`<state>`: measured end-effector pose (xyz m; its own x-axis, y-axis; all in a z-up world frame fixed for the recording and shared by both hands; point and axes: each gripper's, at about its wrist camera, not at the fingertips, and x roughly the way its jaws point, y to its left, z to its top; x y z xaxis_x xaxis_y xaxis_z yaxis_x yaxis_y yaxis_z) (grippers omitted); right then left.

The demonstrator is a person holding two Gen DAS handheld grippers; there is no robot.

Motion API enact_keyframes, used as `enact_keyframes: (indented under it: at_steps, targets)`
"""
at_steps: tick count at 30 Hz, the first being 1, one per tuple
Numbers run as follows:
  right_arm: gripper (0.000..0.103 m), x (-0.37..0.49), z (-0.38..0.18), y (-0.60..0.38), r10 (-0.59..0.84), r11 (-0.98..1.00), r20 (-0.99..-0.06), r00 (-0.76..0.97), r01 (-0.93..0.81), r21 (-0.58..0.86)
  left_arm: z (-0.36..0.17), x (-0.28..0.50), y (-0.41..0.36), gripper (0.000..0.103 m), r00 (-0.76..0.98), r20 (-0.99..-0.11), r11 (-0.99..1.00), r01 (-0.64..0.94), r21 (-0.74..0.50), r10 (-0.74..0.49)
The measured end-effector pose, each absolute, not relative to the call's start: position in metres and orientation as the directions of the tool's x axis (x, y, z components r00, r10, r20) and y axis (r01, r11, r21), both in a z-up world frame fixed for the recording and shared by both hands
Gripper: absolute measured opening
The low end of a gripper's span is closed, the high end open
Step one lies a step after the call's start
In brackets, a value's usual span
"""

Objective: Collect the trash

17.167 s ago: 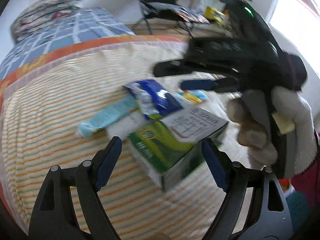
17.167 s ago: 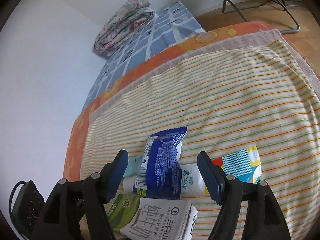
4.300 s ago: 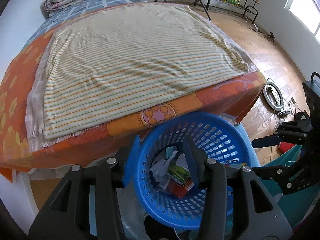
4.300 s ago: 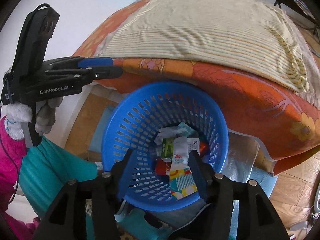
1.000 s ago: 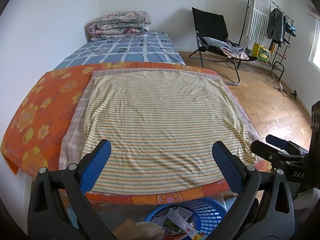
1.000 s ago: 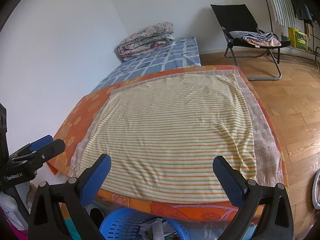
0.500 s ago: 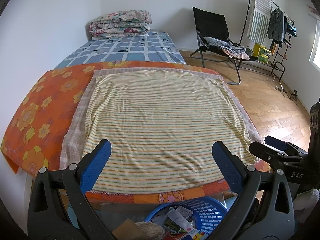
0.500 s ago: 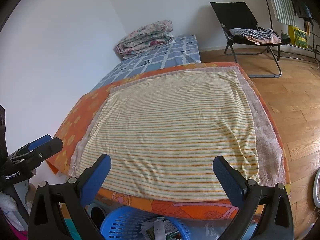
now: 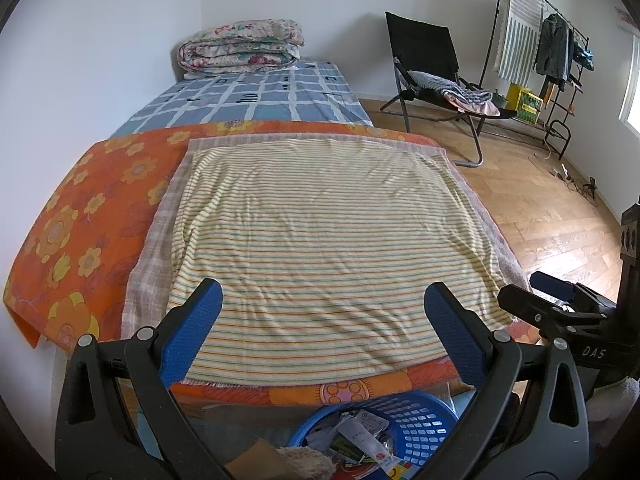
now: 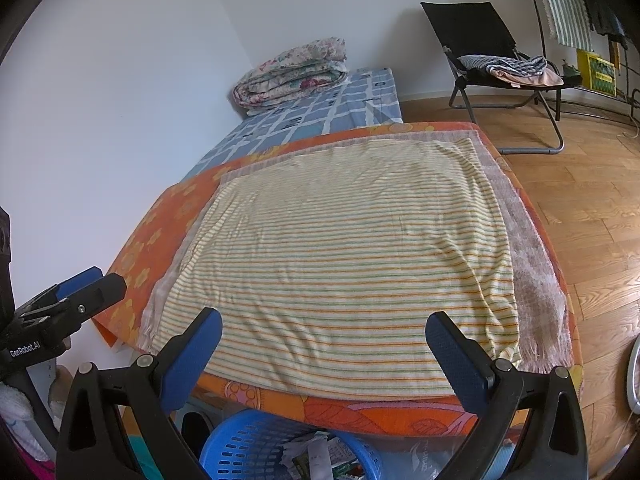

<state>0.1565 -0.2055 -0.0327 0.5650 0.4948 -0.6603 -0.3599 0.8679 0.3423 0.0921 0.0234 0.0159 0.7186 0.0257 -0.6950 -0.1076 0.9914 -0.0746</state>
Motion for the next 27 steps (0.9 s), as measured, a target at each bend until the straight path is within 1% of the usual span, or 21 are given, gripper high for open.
enact_keyframes:
  at_steps: [27]
  targets:
    - [0.103, 0.1550, -0.0379, -0.2023, 0.495, 0.868, -0.673, 0.550, -0.356, 0.347, 0.0124, 0.0835, 0.0327, 0.103, 0.722, -0.690, 0.992, -0.109, -0.057, 0.040]
